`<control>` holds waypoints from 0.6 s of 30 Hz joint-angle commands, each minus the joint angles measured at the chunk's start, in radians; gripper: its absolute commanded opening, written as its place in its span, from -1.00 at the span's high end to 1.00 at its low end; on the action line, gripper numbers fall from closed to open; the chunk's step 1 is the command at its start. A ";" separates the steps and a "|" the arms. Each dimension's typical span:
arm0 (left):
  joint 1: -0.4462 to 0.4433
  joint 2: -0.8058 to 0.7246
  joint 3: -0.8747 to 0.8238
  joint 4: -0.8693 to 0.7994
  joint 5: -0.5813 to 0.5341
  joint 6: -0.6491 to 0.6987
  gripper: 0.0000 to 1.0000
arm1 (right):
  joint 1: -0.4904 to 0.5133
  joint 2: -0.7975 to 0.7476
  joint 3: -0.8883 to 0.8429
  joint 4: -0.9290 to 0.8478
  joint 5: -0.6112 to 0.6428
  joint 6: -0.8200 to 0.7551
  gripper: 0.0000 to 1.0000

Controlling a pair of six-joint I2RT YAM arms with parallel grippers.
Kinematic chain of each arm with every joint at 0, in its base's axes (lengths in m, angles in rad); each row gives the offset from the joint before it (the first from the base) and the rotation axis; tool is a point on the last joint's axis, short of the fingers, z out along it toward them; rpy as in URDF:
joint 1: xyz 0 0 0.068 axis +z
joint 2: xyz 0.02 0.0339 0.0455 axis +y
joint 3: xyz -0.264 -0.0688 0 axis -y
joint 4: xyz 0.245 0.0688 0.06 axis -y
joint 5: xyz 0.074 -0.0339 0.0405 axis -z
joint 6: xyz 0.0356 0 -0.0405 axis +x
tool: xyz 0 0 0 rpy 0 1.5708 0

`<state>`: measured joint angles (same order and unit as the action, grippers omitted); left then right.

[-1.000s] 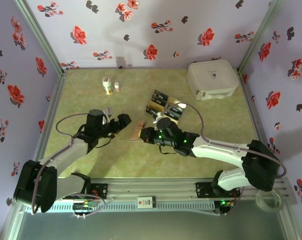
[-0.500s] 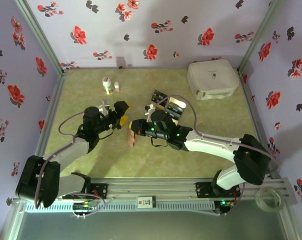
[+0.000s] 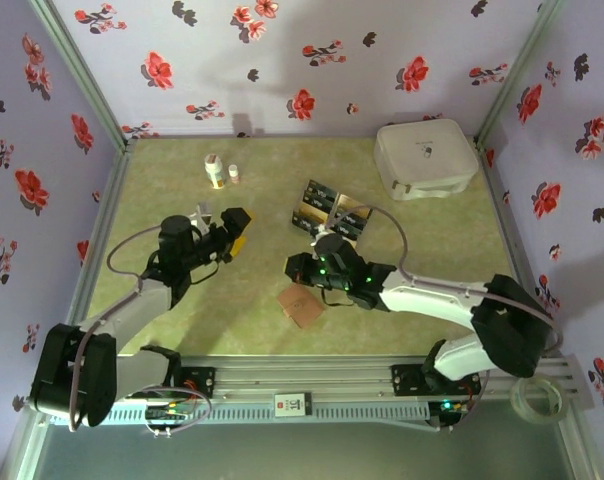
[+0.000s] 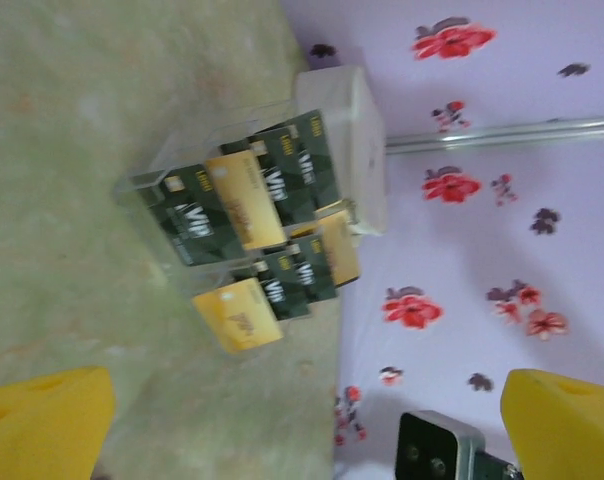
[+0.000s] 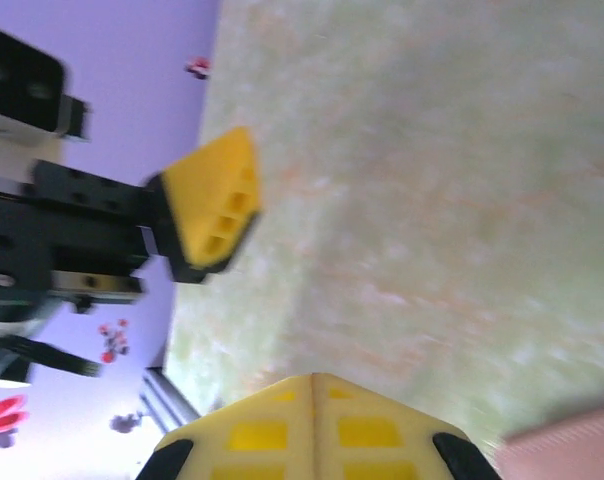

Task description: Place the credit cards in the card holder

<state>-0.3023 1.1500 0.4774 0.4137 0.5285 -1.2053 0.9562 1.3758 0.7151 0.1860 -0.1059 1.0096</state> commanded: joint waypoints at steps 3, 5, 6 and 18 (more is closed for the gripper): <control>0.009 -0.048 0.047 -0.308 -0.002 0.254 -0.99 | 0.000 -0.149 -0.090 -0.178 0.075 -0.027 0.45; 0.008 -0.058 0.056 -0.371 -0.013 0.302 -0.99 | 0.005 -0.192 -0.129 -0.213 0.077 -0.014 0.25; 0.008 -0.062 0.057 -0.389 -0.013 0.318 -0.99 | 0.008 -0.206 -0.143 -0.226 0.077 -0.007 0.17; 0.003 -0.055 0.041 -0.450 -0.016 0.381 -0.99 | 0.116 -0.133 -0.227 -0.140 0.086 0.077 -0.08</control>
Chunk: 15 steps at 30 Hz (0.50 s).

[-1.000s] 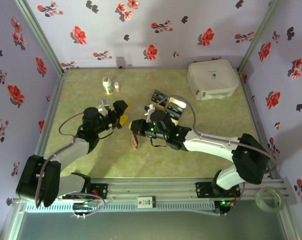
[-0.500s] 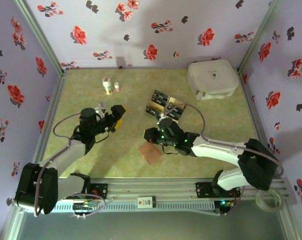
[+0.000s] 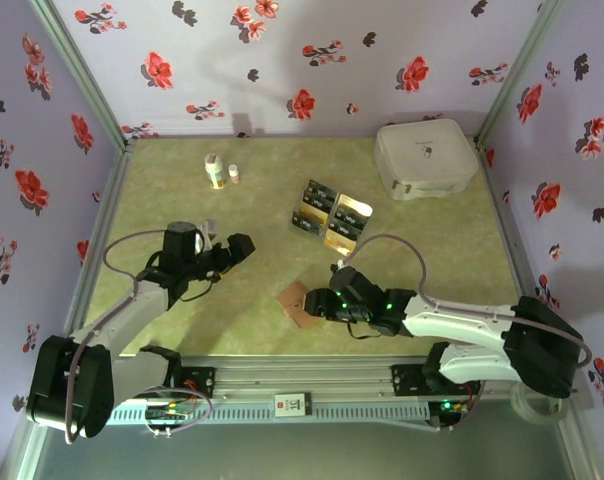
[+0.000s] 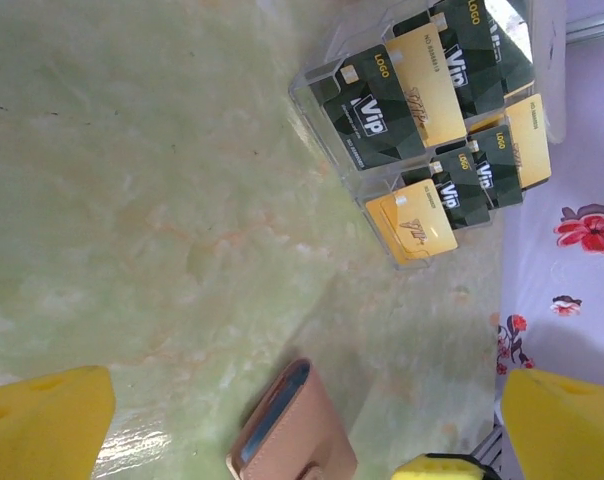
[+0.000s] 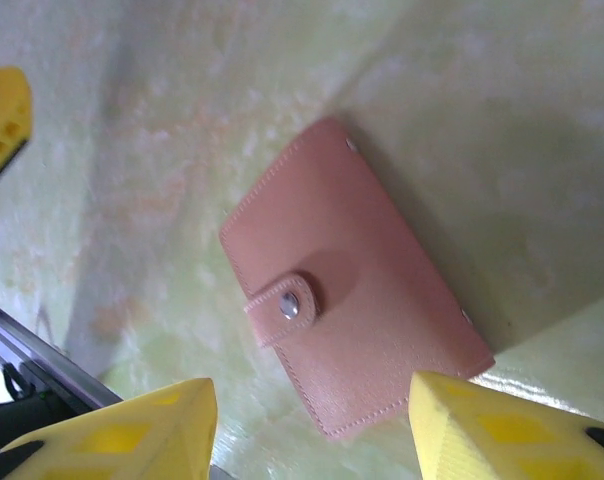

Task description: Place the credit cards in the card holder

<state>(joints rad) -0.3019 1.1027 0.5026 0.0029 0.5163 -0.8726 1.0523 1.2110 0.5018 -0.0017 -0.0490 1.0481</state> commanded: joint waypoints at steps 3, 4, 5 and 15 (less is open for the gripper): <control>0.001 -0.010 0.019 -0.050 -0.007 0.054 -0.99 | 0.044 0.069 -0.014 0.075 0.031 0.052 -0.12; 0.003 -0.011 0.020 -0.054 -0.010 0.055 -0.99 | 0.048 0.079 -0.014 0.077 0.031 0.057 -0.13; 0.002 -0.013 0.020 -0.058 -0.010 0.059 -0.99 | 0.052 0.085 -0.014 0.077 0.033 0.062 -0.14; 0.003 -0.032 0.026 -0.081 -0.020 0.069 -0.99 | 0.054 0.106 -0.016 0.060 0.068 0.083 -0.24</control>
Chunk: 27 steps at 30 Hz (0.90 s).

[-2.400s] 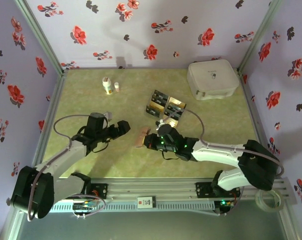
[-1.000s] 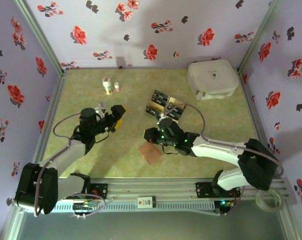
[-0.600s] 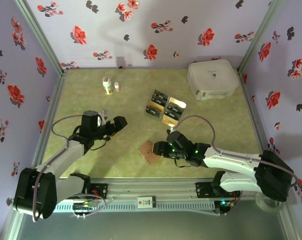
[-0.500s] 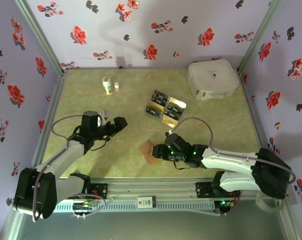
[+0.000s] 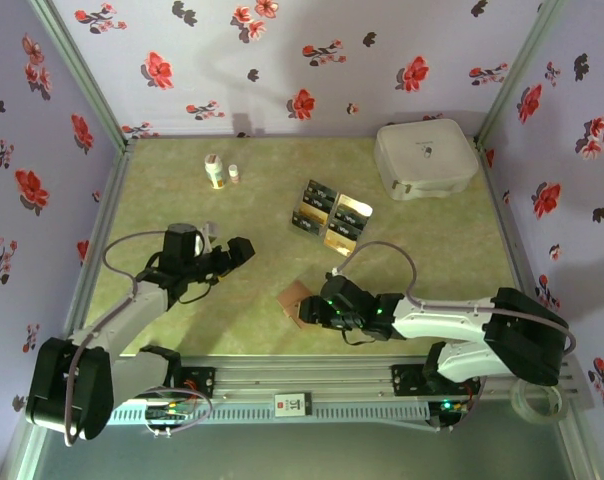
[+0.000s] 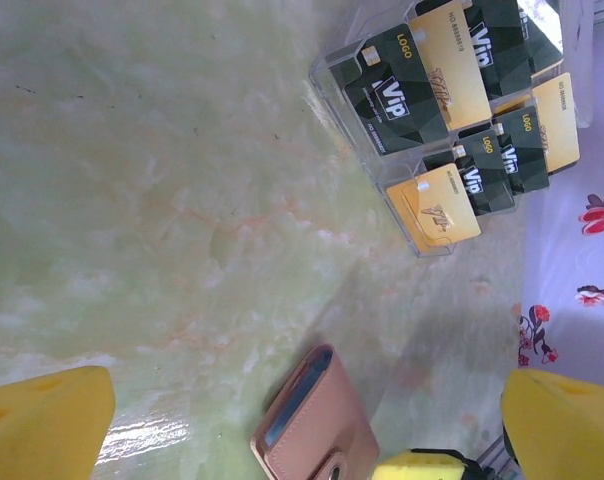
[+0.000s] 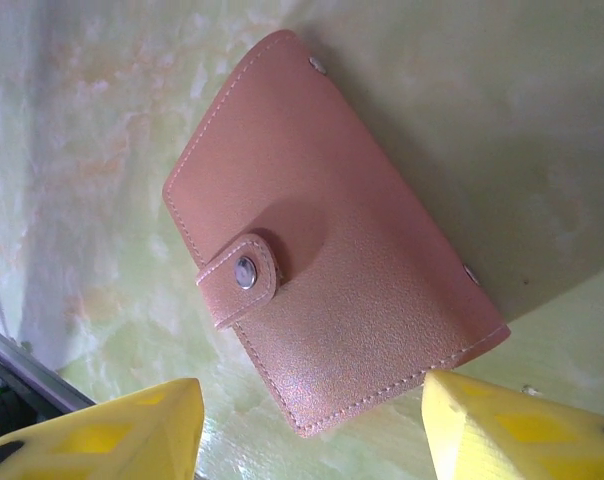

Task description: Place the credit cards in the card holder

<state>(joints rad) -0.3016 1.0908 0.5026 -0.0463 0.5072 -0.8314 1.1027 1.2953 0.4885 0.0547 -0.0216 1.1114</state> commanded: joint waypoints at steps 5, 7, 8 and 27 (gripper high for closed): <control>0.002 -0.031 0.025 -0.044 -0.016 0.034 -0.99 | -0.020 0.066 0.031 0.001 0.050 0.002 -0.26; 0.001 -0.032 0.027 -0.047 -0.017 0.037 -0.99 | -0.046 0.078 0.059 -0.008 0.049 -0.021 -0.26; 0.001 -0.033 0.026 -0.047 -0.017 0.037 -0.99 | -0.061 0.088 0.078 -0.010 0.045 -0.037 -0.26; 0.001 -0.078 0.013 -0.088 -0.051 0.061 -0.99 | -0.210 0.464 0.541 0.018 -0.171 -0.183 -0.16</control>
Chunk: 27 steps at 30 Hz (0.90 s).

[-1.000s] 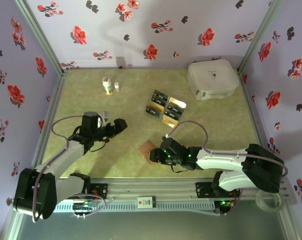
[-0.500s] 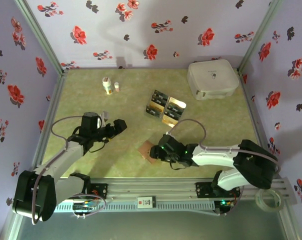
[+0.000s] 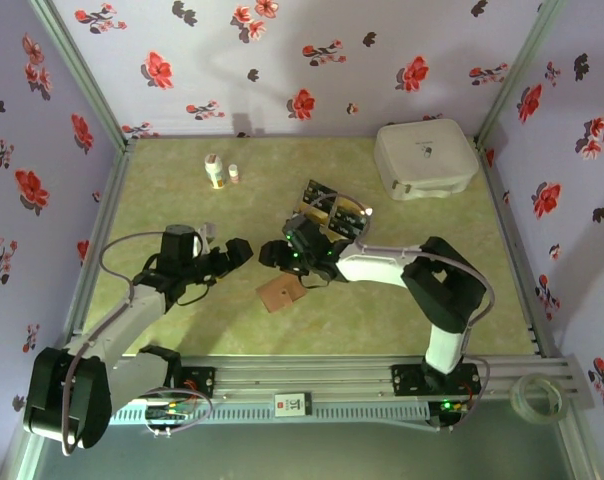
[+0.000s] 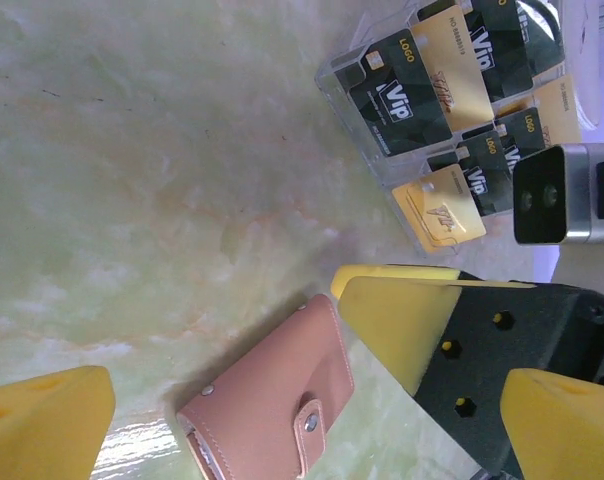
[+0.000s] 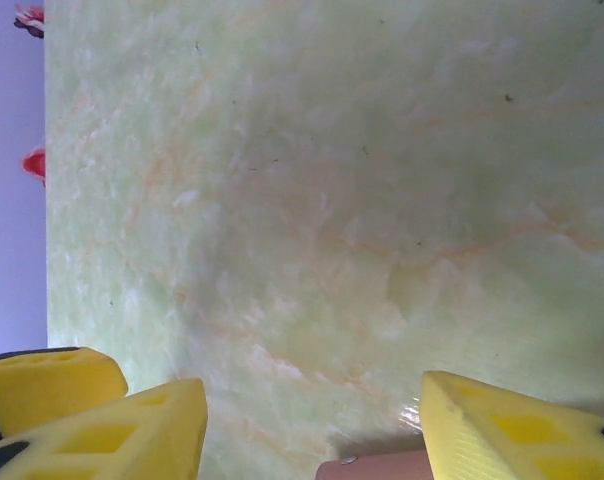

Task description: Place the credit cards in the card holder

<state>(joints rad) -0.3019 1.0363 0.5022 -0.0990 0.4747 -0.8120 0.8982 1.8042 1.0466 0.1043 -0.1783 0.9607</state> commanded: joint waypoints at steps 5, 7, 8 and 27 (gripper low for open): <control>0.003 -0.001 0.018 -0.048 -0.020 0.093 -0.99 | 0.004 -0.249 -0.250 -0.024 0.082 0.039 -0.15; -0.001 0.016 0.029 -0.053 -0.011 0.122 -0.99 | 0.013 -0.325 -0.330 -0.025 0.108 0.073 -0.14; -0.002 0.023 0.034 -0.053 -0.005 0.135 -0.99 | 0.018 -0.353 -0.362 -0.023 0.120 0.087 -0.14; -0.133 0.233 0.065 0.118 -0.009 0.141 -0.99 | 0.090 -0.122 -0.440 0.403 0.096 0.262 0.29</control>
<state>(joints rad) -0.4274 1.2602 0.5621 -0.0280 0.4671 -0.6807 0.9890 1.6447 0.5873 0.4267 -0.0898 1.1919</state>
